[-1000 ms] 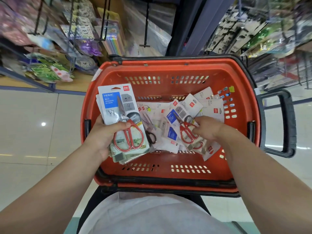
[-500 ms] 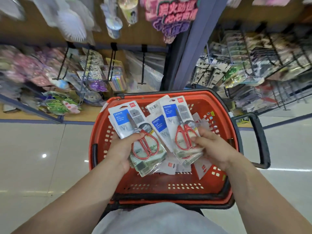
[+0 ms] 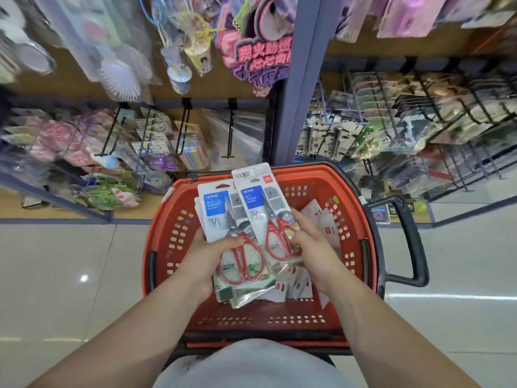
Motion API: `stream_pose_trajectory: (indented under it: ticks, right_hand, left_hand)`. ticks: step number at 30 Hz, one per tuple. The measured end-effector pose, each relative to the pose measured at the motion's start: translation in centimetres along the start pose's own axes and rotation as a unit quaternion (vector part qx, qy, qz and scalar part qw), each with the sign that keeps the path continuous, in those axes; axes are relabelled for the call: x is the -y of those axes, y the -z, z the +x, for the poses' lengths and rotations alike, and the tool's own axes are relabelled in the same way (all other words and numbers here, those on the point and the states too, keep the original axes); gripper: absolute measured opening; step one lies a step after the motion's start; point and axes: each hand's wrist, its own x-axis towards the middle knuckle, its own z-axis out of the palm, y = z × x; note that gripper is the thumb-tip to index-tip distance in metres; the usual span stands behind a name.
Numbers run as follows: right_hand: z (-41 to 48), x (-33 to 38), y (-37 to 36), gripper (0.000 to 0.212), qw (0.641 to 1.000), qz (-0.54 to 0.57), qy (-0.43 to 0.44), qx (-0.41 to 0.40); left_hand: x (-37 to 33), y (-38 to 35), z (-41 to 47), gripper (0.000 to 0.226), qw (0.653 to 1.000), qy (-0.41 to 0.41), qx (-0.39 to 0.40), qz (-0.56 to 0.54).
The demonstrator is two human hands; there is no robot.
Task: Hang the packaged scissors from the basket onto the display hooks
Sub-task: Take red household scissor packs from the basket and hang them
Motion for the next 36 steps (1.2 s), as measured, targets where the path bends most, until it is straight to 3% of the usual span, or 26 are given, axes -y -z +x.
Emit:
stream_pose_trajectory:
  ticks: [3,7,11,13,17,21,27,36]
  right_hand:
    - [0.1,0.0,-0.5,0.037,0.999,-0.011,0.045,-0.012]
    - [0.8,-0.6,-0.8,0.071,0.998,-0.037,0.046,-0.017]
    - [1.5,-1.5,0.6,0.049,0.999,0.009,0.011,-0.034]
    - [1.8,-2.4,1.3,0.048,0.998,0.044,-0.023,-0.033]
    - [2.3,-4.5,1.6,0.06,0.995,0.053,-0.086,0.013]
    - [2.8,-6.4,0.6,0.064,0.988,0.05,-0.134,0.057]
    - [4.4,-7.0,-0.9,0.08,0.987,0.006,-0.152,0.056]
    - [6.3,-6.7,-0.9,0.098,0.976,0.008,-0.199,0.094]
  left_hand:
    - [0.2,-0.1,0.4,0.06,1.0,-0.014,0.015,0.022]
    - [0.8,0.0,1.2,0.063,0.999,-0.022,0.01,0.037]
    - [1.7,1.2,1.7,0.059,1.0,-0.007,-0.006,0.02]
    - [2.2,2.1,2.2,0.059,1.0,0.004,-0.023,0.014]
    - [3.4,3.2,3.3,0.073,0.998,0.021,-0.048,0.018]
    - [4.9,3.2,4.3,0.068,0.997,0.039,-0.067,0.005]
    - [6.4,3.3,5.1,0.057,0.998,0.051,-0.038,0.012]
    - [6.1,4.7,5.6,0.079,0.996,0.025,0.003,0.087]
